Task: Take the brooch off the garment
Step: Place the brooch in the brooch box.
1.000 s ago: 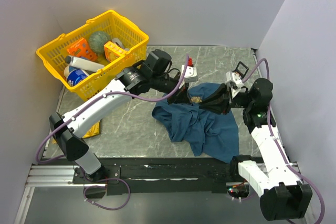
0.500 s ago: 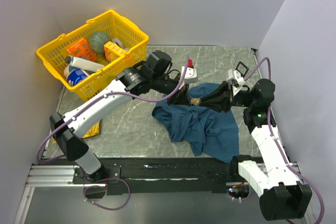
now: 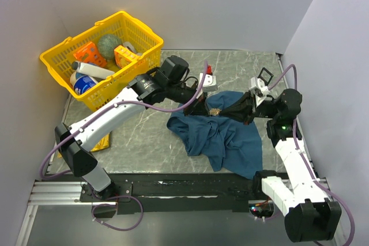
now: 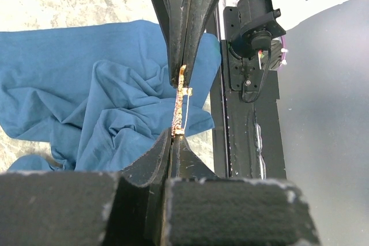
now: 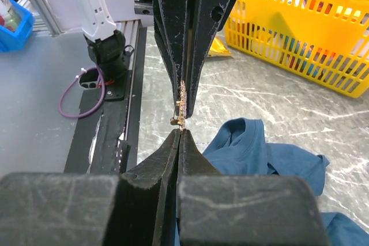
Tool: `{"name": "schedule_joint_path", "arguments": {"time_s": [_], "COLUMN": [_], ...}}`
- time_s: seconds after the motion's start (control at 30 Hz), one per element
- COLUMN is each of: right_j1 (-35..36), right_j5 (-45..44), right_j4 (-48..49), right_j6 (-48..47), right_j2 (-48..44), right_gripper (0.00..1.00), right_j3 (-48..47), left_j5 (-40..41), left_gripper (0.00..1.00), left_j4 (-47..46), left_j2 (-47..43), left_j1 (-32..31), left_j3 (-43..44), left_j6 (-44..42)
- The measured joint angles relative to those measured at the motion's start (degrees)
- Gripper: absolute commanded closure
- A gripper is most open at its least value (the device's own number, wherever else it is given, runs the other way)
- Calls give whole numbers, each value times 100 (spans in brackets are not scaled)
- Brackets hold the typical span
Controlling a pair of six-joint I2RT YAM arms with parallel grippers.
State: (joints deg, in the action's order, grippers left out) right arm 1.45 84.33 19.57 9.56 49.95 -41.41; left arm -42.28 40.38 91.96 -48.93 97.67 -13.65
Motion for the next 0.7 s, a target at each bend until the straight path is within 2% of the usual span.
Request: {"name": "schedule_joint_path", "arguments": {"time_s": [0.03,0.13,0.2,0.23,0.33,0.43,0.7], "right_j1": [0,0,13,33,96,120,129], "right_j5": [2,20,37,-20,-122,-168,-529], "right_j4": [-9,-507,-1731,-2321,-3335,-4013,-5416], "right_j6": [-33,-540,-1631,-2275,-3475,-4282,-5943], "right_j2": [-2,-35,-35,-28,-63,-149,-227], "right_gripper": [100,100,100,100,100,100,100], "right_j3": [11,-31,-306,-479,-756,-809,-1008], "left_j5": [7,22,42,59,81,131,291], "left_gripper": [76,70,64,55,43,34,26], "left_j4": [4,9,11,9,-31,-28,-11], "left_j2": [0,0,0,0,0,0,-13], "left_j1": [0,0,0,0,0,0,0], "left_j3": [0,0,0,0,0,0,0], "left_j6": [4,44,83,90,81,66,-68]}}
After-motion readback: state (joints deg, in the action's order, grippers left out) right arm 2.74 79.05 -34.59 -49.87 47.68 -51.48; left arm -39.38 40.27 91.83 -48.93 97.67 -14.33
